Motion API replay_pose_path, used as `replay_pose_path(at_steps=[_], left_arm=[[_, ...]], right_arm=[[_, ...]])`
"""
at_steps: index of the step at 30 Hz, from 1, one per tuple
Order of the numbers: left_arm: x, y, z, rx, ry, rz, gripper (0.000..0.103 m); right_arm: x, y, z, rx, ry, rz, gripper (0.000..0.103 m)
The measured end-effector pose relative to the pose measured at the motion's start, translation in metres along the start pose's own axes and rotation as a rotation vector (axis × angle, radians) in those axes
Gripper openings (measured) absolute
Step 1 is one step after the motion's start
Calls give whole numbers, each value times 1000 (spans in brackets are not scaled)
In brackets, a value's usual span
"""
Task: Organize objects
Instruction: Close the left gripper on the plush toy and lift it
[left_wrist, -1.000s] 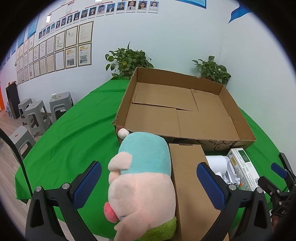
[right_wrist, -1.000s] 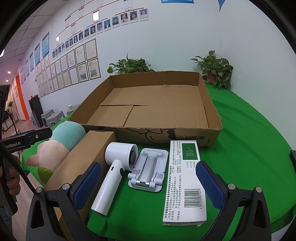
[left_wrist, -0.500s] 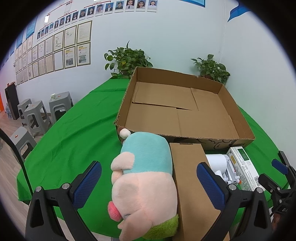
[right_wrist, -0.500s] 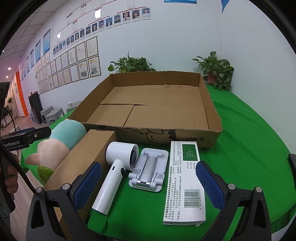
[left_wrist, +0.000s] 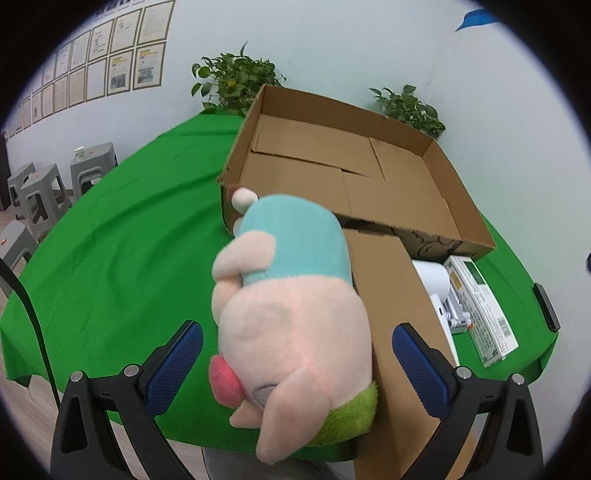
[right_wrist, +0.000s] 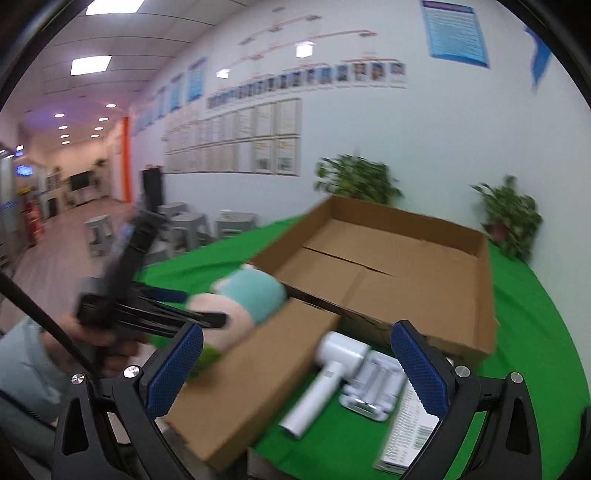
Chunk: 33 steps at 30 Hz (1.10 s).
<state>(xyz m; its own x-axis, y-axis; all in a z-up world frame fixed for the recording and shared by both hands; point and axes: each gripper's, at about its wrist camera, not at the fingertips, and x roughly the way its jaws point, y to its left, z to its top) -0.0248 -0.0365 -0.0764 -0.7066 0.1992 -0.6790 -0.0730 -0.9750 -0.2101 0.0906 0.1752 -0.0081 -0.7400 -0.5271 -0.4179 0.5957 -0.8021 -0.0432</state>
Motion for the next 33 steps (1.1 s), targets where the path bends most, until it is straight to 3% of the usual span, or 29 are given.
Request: replay_pose_path(at_steps=[2, 5, 10, 14, 20, 26, 33], left_arm=[[10, 1, -6, 20, 34, 6, 86], [6, 5, -10, 8, 13, -26, 81], [-1, 15, -14, -13, -5, -47, 72], [-10, 25, -19, -40, -17, -54, 70], [-24, 34, -32, -31, -31, -38, 70], [-31, 48, -40, -63, -46, -74, 70], [-30, 56, -37, -68, -52, -106, 70]], right_arm=[[-3, 13, 7, -13, -11, 69, 103], [4, 31, 14, -16, -7, 145, 103], [32, 47, 17, -19, 50, 132, 103], [61, 50, 26, -4, 80, 122, 103], [108, 54, 40, 74, 142, 236, 103], [168, 62, 42, 161, 266, 322, 103], [233, 59, 35, 266, 433, 340, 103]])
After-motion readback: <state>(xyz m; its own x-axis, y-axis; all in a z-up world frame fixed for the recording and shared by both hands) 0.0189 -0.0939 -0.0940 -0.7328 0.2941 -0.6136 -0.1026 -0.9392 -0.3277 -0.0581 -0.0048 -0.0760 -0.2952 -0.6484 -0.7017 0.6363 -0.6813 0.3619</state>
